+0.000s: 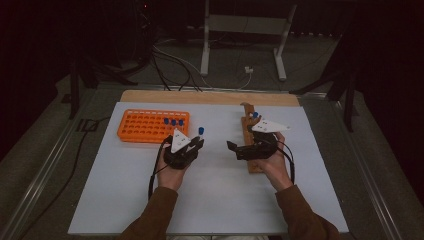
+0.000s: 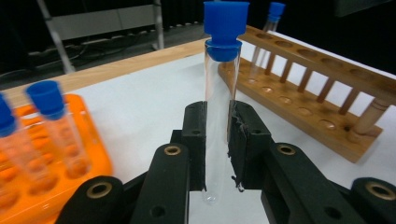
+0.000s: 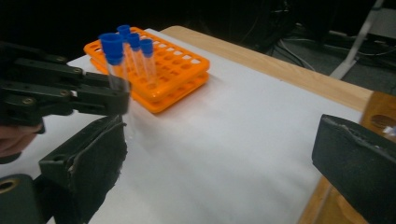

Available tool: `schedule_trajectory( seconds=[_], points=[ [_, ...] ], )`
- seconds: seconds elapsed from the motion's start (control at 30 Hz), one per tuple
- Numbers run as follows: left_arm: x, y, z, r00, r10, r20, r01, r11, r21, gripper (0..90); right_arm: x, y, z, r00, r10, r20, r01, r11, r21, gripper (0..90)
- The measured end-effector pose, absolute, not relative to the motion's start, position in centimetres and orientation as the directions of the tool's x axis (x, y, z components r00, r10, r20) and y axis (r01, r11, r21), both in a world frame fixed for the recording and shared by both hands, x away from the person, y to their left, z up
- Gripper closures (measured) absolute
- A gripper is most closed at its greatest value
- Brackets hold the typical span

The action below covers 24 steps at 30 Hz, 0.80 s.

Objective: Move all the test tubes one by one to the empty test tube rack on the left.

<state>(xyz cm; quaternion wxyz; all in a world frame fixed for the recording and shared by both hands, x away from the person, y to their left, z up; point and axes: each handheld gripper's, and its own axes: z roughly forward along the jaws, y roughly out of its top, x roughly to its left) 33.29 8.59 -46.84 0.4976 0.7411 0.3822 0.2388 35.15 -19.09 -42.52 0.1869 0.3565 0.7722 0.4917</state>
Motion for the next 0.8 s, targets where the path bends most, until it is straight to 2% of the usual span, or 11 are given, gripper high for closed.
schedule_trajectory(
  seconds=[0.8],
  points=[
    [33.5, 14.0, -46.0, 0.506, 0.862, -0.030, 0.337, -0.165, 0.927, 78.3, 35.2, -20.9, -42.4, -0.646, 0.760, 0.072, 0.375, 0.233, 0.897, 2.0]
  ],
)
